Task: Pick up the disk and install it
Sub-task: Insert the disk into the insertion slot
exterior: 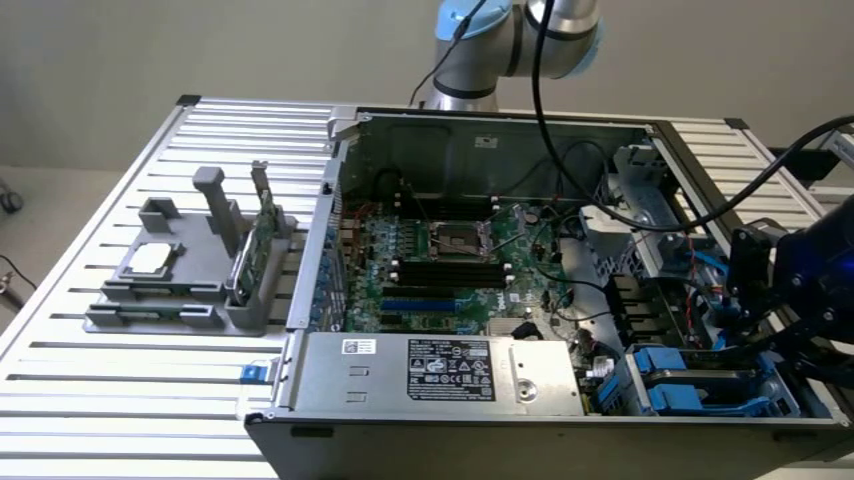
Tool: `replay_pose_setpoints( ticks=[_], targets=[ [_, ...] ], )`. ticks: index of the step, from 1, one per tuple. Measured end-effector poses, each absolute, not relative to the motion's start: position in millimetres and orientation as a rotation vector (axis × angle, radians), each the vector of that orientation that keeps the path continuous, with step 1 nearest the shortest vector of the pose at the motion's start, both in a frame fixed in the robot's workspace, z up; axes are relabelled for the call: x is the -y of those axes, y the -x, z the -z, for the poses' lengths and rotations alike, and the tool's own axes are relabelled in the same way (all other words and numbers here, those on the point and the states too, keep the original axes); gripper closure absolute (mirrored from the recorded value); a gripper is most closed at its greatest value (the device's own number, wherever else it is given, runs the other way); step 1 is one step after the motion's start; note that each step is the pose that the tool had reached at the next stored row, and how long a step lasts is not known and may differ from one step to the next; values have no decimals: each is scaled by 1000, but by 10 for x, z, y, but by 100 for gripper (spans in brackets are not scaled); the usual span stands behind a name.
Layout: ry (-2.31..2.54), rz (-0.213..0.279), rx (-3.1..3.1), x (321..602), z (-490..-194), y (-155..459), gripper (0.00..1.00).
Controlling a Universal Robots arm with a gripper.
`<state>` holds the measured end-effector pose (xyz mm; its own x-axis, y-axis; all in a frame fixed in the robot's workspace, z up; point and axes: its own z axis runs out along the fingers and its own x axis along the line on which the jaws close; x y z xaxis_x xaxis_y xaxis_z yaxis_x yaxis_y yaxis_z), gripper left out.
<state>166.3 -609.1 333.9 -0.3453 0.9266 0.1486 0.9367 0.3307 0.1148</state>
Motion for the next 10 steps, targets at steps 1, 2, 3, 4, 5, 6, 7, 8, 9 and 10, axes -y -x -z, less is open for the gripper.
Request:
replay_pose_setpoints(
  ticks=[1,2,3,4,5,6,7,8,9,10],
  targets=[
    [1767,278,2514,6088,-3339,-1663,74],
    [1770,278,2512,6085,-3339,-1663,74],
    [1773,278,2510,6083,-3338,-1663,74],
    [1776,279,2508,6081,-3336,-1663,74],
    [1778,279,2507,6081,-3336,-1663,74],
    [1779,279,2505,6081,-3336,-1663,74],
    [1781,279,2504,6081,-3335,-1663,74],
    [1783,279,2503,6080,-3335,-1663,74],
    [1785,279,2501,6079,-3334,-1663,74],
    [1787,279,2500,6079,-3334,-1663,74]
  ],
)
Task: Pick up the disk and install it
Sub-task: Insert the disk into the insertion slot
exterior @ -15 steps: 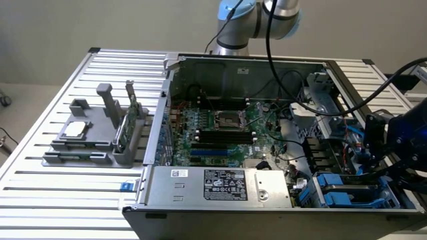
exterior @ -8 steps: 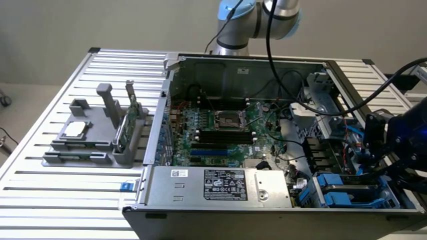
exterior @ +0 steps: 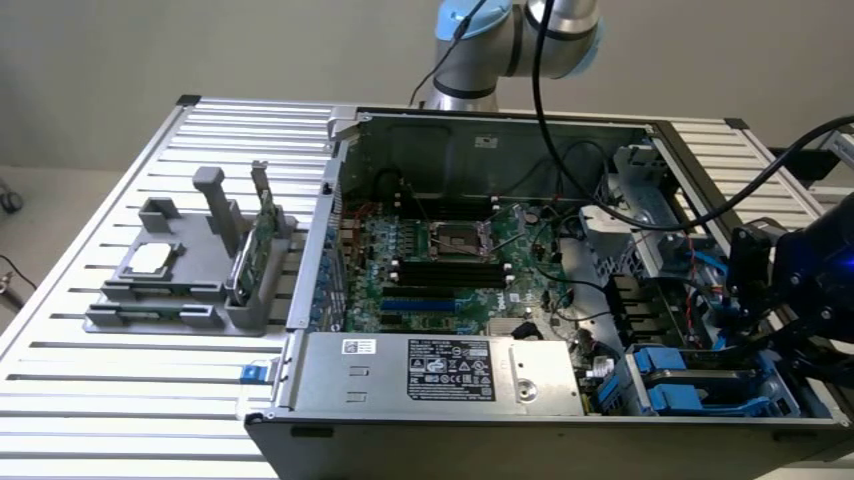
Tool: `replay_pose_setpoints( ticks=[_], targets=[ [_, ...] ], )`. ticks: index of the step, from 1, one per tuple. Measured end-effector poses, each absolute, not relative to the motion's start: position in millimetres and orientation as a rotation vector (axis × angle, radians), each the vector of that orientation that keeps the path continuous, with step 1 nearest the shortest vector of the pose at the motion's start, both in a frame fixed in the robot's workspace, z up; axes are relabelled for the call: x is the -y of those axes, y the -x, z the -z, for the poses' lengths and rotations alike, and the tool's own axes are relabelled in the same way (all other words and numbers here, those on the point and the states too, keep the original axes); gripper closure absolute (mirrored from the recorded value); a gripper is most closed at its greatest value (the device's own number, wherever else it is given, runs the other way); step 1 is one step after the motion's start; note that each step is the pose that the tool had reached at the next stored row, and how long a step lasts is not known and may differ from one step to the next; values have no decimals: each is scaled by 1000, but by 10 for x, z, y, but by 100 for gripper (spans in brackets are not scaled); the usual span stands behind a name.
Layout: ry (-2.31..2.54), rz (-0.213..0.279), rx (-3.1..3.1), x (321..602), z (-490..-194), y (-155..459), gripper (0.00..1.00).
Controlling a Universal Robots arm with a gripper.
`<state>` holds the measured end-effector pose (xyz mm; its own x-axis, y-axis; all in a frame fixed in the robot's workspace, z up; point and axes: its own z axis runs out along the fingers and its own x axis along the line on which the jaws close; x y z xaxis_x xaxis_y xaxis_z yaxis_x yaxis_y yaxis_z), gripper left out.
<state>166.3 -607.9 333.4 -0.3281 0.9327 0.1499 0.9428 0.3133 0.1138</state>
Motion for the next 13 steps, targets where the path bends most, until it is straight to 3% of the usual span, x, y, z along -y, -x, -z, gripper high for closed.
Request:
replay_pose_setpoints(
  ticks=[3,4,13],
  targets=[
    [1793,278,2495,6077,-3333,-1662,76],
    [1795,277,2493,6077,-3333,-1662,83],
    [1808,271,2478,6068,-3347,-1660,83]
  ],
)
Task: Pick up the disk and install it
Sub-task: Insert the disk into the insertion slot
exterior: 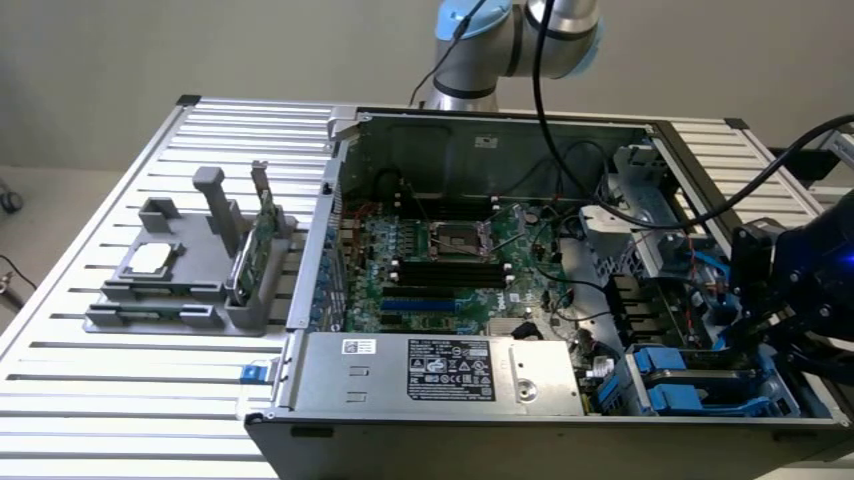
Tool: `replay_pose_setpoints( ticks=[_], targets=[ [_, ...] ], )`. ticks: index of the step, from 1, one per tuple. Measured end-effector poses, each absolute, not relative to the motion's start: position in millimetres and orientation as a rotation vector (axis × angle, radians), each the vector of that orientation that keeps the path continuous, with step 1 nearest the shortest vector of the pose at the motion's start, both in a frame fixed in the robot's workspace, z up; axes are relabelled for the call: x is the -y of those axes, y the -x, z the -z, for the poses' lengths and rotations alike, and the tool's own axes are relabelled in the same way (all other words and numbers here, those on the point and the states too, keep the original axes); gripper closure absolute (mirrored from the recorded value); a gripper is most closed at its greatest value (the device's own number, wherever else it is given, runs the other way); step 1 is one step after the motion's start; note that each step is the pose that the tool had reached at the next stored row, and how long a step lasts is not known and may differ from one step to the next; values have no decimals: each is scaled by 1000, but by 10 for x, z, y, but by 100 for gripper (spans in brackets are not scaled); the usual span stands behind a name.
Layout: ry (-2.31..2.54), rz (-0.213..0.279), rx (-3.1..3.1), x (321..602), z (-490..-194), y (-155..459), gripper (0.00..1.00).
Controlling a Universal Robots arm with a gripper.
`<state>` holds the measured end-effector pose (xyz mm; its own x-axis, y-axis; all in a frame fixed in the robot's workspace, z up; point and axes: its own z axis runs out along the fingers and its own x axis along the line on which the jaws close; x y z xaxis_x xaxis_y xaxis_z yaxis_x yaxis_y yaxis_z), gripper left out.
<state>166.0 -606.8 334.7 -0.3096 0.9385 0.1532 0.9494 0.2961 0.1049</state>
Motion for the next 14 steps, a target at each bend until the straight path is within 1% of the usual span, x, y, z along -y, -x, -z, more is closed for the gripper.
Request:
replay_pose_setpoints(
  ticks=[14],
  targets=[
    [1830,271,2459,6058,-3457,-1599,83]
  ],
)
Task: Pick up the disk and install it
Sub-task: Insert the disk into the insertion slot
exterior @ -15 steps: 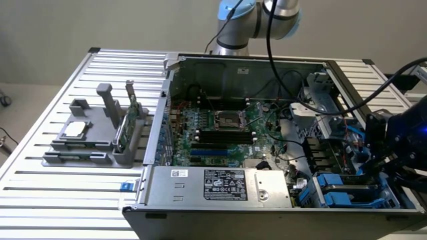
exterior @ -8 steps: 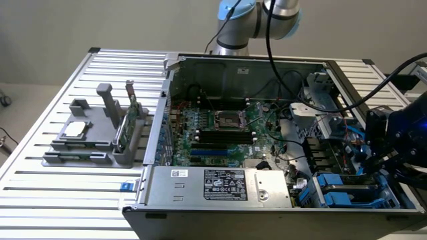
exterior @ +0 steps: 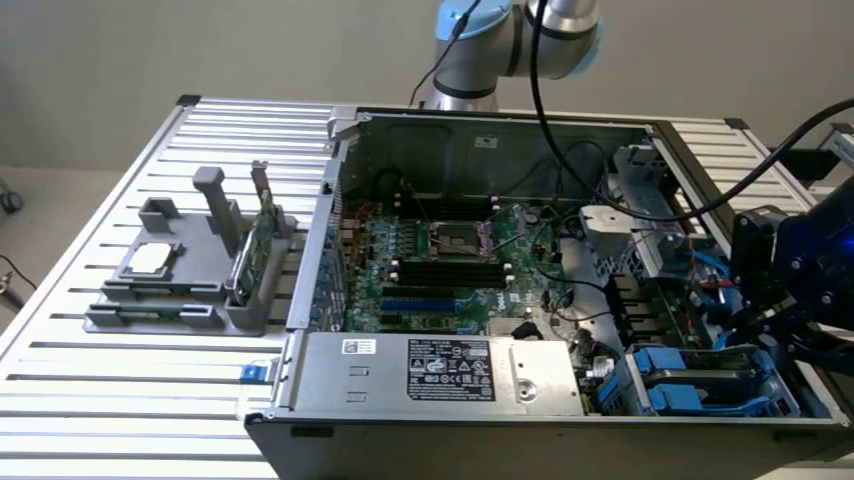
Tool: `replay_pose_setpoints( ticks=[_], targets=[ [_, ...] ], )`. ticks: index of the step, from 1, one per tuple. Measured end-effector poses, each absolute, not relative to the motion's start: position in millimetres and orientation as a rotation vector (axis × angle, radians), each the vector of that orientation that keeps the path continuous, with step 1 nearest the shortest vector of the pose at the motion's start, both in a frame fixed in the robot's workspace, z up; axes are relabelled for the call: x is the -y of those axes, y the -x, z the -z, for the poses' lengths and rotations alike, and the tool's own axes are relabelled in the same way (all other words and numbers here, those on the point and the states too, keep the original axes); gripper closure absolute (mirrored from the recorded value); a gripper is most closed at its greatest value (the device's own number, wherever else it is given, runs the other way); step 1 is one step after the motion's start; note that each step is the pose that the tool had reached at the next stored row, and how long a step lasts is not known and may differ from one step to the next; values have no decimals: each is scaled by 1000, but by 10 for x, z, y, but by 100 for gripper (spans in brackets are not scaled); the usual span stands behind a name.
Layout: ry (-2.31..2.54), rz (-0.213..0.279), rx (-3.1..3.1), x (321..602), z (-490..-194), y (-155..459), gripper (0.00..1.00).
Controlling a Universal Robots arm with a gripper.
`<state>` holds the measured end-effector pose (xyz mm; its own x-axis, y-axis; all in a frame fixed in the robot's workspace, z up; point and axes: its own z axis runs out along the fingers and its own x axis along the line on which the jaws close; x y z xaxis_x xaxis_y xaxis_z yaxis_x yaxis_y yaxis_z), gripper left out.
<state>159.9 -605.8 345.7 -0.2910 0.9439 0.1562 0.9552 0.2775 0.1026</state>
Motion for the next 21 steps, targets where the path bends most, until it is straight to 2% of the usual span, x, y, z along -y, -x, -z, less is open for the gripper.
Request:
replay_pose_setpoints(
  ticks=[9,16,21],
  targets=[
    [1854,258,2434,6057,-3459,-1584,83],
    [1881,197,2446,6058,-3459,-1573,83],
    [1904,170,2439,6058,-3459,-1573,83]
  ],
)
